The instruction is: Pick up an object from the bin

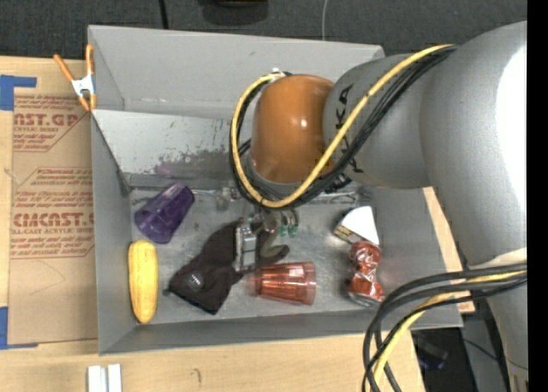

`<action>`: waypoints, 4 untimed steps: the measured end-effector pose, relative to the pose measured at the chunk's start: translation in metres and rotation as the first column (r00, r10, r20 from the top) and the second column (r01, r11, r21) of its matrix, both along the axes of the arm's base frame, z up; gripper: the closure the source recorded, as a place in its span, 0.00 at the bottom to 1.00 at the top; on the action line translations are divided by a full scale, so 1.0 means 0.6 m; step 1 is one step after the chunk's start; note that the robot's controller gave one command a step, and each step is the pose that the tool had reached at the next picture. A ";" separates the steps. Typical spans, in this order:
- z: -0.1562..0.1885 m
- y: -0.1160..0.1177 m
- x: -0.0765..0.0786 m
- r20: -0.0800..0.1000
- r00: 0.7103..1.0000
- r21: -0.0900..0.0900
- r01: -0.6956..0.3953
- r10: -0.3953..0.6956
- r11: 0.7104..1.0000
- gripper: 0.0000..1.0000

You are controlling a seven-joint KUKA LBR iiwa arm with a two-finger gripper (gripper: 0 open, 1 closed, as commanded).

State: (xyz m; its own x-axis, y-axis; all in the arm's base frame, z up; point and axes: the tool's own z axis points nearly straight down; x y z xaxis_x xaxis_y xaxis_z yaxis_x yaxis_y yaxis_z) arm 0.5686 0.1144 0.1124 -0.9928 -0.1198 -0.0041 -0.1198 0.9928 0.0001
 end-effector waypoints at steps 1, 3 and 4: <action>0.001 -0.025 0.000 -0.005 0.998 -0.001 -0.056 0.056 0.998 0.00; -0.044 0.012 -0.029 -0.003 1.000 0.002 0.020 -0.020 1.000 0.00; -0.068 0.020 -0.044 -0.001 0.997 0.000 -0.080 0.080 0.997 1.00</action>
Offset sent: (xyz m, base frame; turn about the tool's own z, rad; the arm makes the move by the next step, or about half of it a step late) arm -0.0285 0.0330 0.0040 -0.2535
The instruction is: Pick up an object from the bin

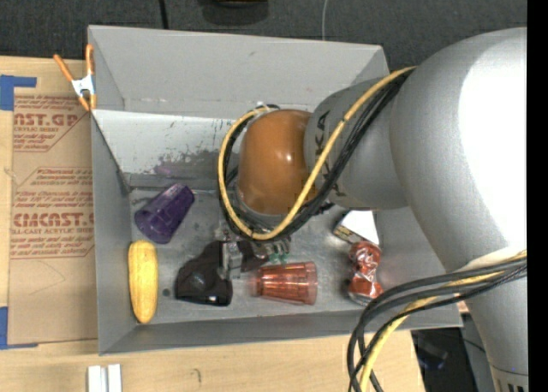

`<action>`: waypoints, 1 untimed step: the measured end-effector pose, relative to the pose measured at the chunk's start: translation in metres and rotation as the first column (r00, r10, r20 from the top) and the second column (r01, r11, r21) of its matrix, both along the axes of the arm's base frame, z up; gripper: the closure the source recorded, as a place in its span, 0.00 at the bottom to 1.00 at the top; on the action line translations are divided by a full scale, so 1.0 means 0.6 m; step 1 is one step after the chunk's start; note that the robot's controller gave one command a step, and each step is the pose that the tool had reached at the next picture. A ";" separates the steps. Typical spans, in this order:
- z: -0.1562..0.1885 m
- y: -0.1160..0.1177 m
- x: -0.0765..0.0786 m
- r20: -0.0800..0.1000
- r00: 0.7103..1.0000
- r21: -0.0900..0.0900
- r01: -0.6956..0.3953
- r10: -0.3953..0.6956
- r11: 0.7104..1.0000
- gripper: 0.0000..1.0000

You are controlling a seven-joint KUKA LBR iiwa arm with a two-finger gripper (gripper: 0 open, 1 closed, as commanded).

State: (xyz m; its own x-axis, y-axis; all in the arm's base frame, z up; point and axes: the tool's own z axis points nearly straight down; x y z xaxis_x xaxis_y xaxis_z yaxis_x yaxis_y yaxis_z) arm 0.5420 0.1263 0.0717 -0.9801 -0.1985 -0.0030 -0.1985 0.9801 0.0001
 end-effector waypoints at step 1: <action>0.000 0.000 0.000 0.000 1.000 0.000 -0.001 0.001 1.000 1.00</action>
Offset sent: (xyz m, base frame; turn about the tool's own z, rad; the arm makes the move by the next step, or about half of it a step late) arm -0.0001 0.0000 0.0428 0.0000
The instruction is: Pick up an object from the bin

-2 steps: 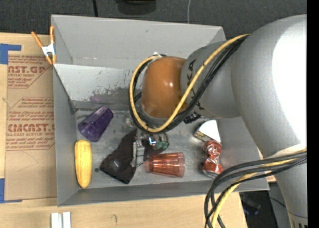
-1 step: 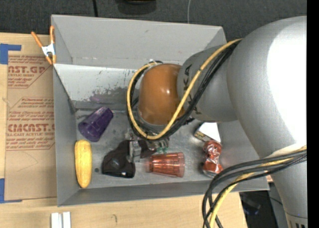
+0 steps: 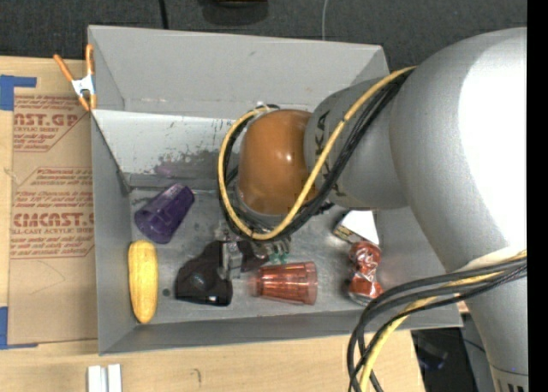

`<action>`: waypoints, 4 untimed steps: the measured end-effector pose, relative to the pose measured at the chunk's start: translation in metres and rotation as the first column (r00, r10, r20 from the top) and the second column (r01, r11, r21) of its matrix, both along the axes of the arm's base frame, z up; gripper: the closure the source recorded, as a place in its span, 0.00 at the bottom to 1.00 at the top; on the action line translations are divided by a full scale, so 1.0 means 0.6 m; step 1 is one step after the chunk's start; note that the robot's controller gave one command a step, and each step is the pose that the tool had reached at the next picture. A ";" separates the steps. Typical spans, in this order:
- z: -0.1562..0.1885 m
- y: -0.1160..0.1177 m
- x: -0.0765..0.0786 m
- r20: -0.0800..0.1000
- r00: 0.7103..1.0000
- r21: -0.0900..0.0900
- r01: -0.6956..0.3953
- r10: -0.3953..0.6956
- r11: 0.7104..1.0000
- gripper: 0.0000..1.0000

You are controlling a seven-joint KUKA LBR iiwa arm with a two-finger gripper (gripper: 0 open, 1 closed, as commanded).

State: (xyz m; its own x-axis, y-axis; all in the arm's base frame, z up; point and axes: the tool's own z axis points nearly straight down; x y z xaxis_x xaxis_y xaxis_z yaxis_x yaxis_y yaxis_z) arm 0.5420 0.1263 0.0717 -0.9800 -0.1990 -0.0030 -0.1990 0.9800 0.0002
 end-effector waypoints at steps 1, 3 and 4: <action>0.006 0.000 -0.001 -0.002 1.000 0.000 0.000 0.000 1.000 1.00; 0.043 0.000 -0.002 -0.003 1.000 -0.001 0.000 0.000 1.000 1.00; 0.069 0.000 -0.005 -0.010 1.000 -0.002 0.001 -0.001 1.000 1.00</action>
Offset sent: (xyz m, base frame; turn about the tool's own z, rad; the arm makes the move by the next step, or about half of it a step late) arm -0.0001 0.0000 0.0148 0.0000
